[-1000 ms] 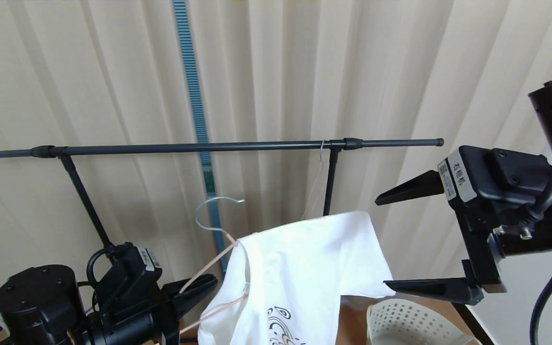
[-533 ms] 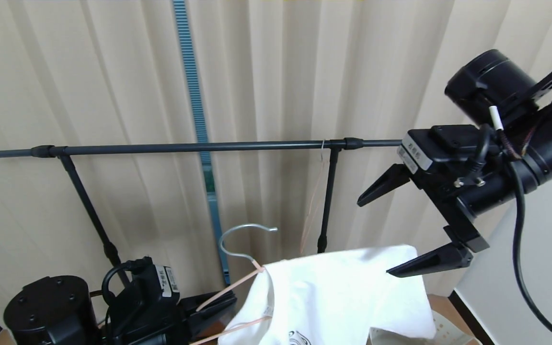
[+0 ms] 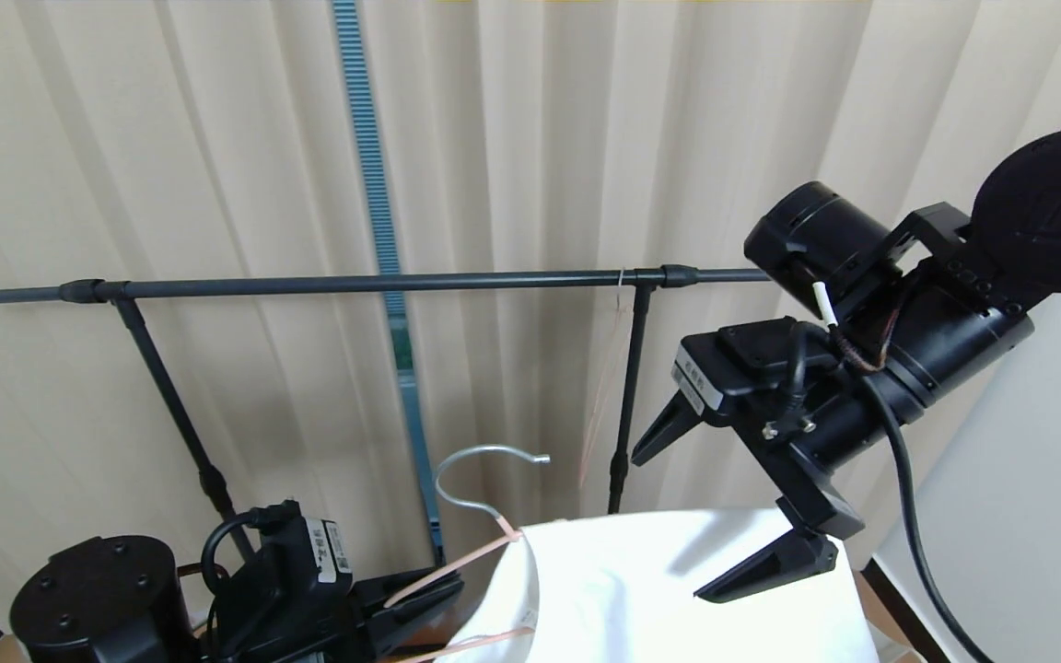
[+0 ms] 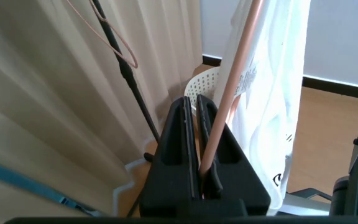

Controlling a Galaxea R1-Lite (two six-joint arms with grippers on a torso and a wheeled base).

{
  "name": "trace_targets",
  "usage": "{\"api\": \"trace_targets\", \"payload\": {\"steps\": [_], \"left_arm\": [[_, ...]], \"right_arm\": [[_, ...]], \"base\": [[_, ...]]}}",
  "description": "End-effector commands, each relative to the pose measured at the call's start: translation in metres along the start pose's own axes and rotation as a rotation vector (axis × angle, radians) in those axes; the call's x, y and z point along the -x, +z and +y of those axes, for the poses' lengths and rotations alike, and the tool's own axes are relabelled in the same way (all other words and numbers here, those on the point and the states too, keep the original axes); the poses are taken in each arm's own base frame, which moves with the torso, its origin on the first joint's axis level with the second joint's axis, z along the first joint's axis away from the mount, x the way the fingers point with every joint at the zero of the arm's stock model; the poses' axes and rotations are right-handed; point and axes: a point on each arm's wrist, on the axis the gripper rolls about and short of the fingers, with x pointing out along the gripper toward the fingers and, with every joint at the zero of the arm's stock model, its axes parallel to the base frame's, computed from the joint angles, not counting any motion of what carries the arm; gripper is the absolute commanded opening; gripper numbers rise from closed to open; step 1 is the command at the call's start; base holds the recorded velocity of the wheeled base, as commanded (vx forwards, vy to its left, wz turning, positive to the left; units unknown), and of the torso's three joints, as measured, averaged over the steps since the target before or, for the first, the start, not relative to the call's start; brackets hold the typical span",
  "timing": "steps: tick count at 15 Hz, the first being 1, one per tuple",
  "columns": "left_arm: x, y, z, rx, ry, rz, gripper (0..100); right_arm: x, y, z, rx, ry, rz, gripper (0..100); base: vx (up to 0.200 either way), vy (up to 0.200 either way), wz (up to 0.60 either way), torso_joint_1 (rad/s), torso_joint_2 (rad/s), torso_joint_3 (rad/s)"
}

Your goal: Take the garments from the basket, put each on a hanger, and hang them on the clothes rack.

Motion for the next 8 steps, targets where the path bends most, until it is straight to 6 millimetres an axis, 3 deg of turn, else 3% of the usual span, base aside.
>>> {"api": "trace_targets", "payload": {"steps": [1,8], "left_arm": [[0.0006,0.0008,0.0003,-0.001,0.003,-0.004,0],[0.0008,0.0006,0.0009,0.005,0.01,-0.003,0]], "right_arm": [[-0.0108,-0.001,-0.0014,-0.007,0.031,0.013,100],[-0.0145,-0.0007,-0.0086,-0.054,-0.003,0.011,100]], "base": [[0.0,0.0,0.0,0.0,0.0,0.0],[0.0,0.0,0.0,0.0,0.0,0.0]]}}
